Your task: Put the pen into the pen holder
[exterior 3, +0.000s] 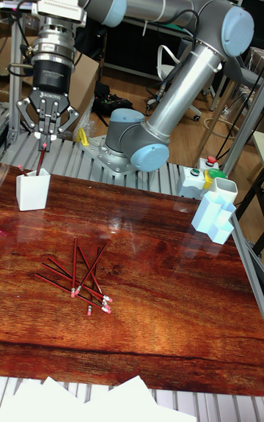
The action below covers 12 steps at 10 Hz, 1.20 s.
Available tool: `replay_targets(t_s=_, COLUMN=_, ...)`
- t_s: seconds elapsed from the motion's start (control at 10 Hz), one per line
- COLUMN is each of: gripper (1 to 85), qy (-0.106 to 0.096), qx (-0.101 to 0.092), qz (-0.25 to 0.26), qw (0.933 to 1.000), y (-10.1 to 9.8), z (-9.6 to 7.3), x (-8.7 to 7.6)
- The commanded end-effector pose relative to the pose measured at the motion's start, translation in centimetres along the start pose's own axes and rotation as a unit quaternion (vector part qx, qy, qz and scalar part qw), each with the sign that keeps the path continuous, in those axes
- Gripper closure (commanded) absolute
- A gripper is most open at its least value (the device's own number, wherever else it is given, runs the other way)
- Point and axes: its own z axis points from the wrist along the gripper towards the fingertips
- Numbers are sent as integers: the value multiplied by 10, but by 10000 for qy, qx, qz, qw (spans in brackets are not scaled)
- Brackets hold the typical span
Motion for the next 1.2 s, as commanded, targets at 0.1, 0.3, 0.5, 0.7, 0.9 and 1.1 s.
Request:
replay_targets(t_s=0.1, gripper=847, qy=-221, qx=-65, qz=49, qw=9997, y=-1, z=-1, x=0)
replay_targets(t_s=0.3, gripper=847, qy=-265, qx=-85, qz=80, qw=9996, y=1, z=0, x=2)
replay_targets(t_s=0.5, gripper=847, qy=-314, qx=-124, qz=134, qw=9993, y=3, z=1, x=5)
replay_targets(t_s=0.7, gripper=847, qy=-334, qx=-144, qz=168, qw=9992, y=2, z=2, x=10)
replay_targets(t_s=0.9, gripper=847, qy=-344, qx=-154, qz=170, qw=9991, y=3, z=3, x=11)
replay_targets(t_s=1.1, gripper=847, qy=-373, qx=-140, qz=166, qw=9991, y=3, z=4, x=11)
